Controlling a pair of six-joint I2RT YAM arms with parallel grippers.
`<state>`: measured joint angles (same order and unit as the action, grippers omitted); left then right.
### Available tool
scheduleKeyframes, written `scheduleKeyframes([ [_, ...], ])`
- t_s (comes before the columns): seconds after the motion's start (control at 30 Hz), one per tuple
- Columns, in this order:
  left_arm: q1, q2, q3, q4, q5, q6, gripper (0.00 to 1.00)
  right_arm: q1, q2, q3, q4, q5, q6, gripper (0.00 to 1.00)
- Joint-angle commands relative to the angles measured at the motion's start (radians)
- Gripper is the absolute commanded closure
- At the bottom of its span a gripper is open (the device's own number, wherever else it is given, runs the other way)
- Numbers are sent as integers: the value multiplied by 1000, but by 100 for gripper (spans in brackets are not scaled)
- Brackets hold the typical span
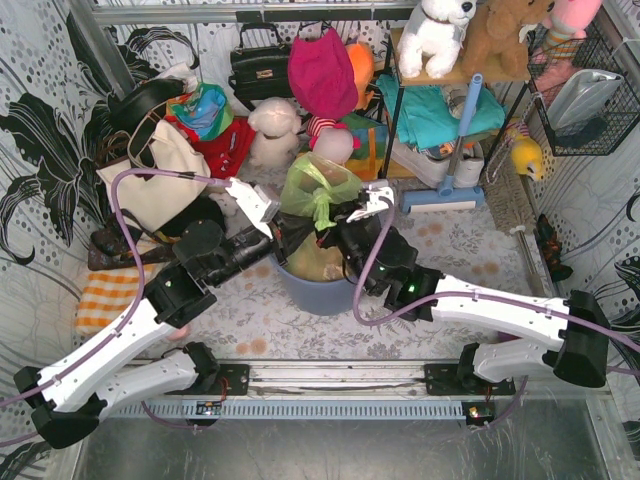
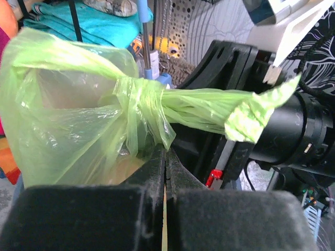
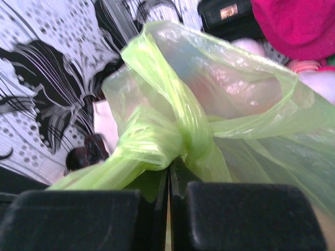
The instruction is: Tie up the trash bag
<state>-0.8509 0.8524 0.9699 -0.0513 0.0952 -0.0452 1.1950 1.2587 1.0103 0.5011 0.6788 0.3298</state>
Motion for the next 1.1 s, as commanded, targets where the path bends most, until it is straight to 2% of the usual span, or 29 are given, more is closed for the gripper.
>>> scheduleKeyframes([
  [0.0, 4, -21, 27, -31, 42, -33, 98, 5, 12, -66, 411, 17, -108, 100],
  [0.27, 4, -20, 38, -86, 49, -48, 97, 5, 37, -159, 711, 23, -184, 100],
  [0.43, 4, -17, 44, -76, 23, -45, 91, 6, 48, -212, 871, 32, -222, 100],
  [0.7, 4, 13, 84, -66, 15, -15, 87, 12, 64, -225, 987, 86, -287, 100],
  [0.73, 4, 17, 92, -69, 12, -9, 85, 12, 67, -224, 992, 88, -292, 100],
  [0.8, 4, 25, 118, -88, -25, 11, 75, 12, 72, -222, 995, 86, -294, 100],
  [0.9, 4, 30, 169, -120, -131, 46, 65, 14, 72, -224, 985, 78, -288, 100],
  [1.07, 4, 20, 224, -99, -288, 136, 58, 14, 59, -232, 966, 84, -285, 100],
])
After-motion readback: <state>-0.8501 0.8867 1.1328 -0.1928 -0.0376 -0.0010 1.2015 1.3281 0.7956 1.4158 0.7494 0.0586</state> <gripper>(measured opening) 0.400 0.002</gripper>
